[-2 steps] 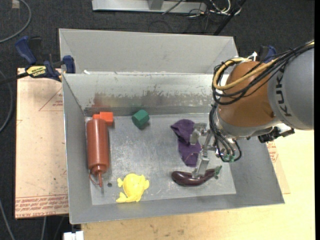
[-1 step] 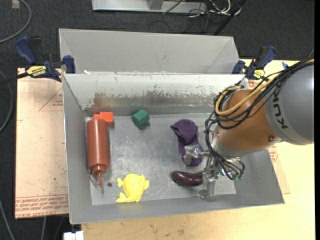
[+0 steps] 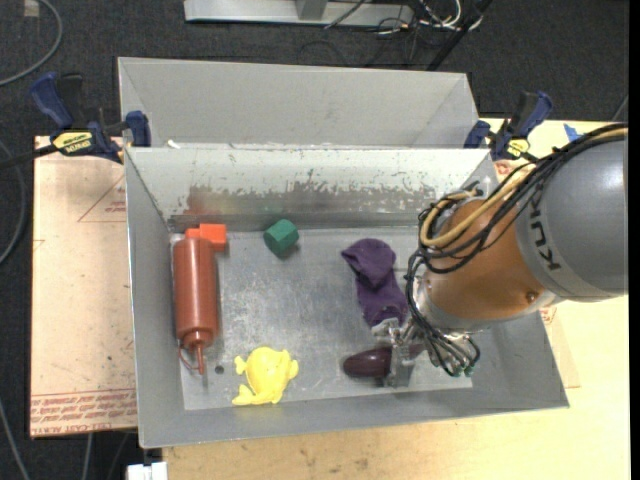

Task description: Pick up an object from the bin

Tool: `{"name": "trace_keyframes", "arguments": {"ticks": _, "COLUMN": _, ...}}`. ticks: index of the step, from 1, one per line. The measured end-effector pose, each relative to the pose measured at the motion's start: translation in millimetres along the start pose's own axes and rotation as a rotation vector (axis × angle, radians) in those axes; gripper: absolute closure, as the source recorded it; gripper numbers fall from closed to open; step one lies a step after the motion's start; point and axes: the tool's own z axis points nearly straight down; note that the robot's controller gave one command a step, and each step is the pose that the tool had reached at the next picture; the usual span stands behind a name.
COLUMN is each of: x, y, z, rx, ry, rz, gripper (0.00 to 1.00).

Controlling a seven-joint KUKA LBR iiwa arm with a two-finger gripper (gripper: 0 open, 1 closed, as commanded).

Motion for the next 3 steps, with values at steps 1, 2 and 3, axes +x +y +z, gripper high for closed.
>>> {"name": "trace_keyframes", "arguments": {"ticks": 1, "x": 0.0, "y": 0, "z": 0, "rx": 0.0, "ry": 0.0, "rz": 0.0, "gripper": 1.0}}
{"name": "trace_keyframes", "arguments": {"ticks": 2, "x": 0.9, "y": 0, "z": -3, "rx": -0.001, "ry": 0.003, "rz": 0.0, "gripper": 1.0}}
{"name": "trace_keyframes", "arguments": {"ticks": 3, "x": 3.2, "y": 1, "z": -22, "rx": -0.002, "ry": 0.011, "rz": 0.0, "gripper": 1.0}}
